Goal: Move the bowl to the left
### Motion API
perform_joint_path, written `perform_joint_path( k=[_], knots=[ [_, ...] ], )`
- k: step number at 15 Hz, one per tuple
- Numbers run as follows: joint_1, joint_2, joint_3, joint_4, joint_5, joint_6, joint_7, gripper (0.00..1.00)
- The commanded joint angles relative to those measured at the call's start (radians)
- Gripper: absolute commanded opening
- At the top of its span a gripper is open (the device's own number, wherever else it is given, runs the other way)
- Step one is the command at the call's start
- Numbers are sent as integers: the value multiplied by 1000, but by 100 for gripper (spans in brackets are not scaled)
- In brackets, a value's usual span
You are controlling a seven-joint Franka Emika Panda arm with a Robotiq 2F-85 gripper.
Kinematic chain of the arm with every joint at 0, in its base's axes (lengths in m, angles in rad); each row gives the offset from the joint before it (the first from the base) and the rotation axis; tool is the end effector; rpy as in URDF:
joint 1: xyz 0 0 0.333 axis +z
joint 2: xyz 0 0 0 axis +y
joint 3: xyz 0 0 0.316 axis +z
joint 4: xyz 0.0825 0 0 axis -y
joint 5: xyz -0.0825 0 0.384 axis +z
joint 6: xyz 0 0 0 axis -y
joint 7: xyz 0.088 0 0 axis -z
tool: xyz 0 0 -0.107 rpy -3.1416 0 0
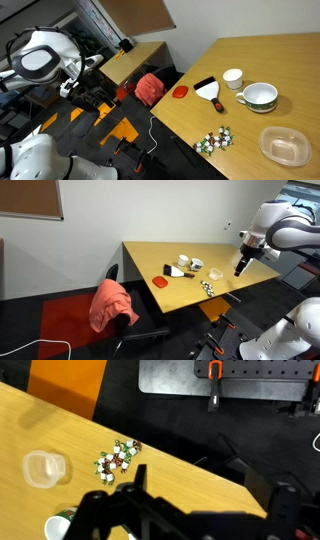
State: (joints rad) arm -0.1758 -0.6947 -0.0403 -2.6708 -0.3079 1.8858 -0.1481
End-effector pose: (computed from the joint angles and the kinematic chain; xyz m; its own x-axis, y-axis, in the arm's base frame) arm 0.3138 -0.0917 0.4410 0.9898 0.0346 -0.1378 0.0668 -0.9694 0.2360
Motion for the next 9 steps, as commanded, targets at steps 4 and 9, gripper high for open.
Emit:
perform_joint_path(
  k=[4, 9],
  knots=[
    [26, 0, -22, 2, -13, -7, 13, 100],
    [-9, -7, -88, 37, -14, 9, 0, 100]
  ],
)
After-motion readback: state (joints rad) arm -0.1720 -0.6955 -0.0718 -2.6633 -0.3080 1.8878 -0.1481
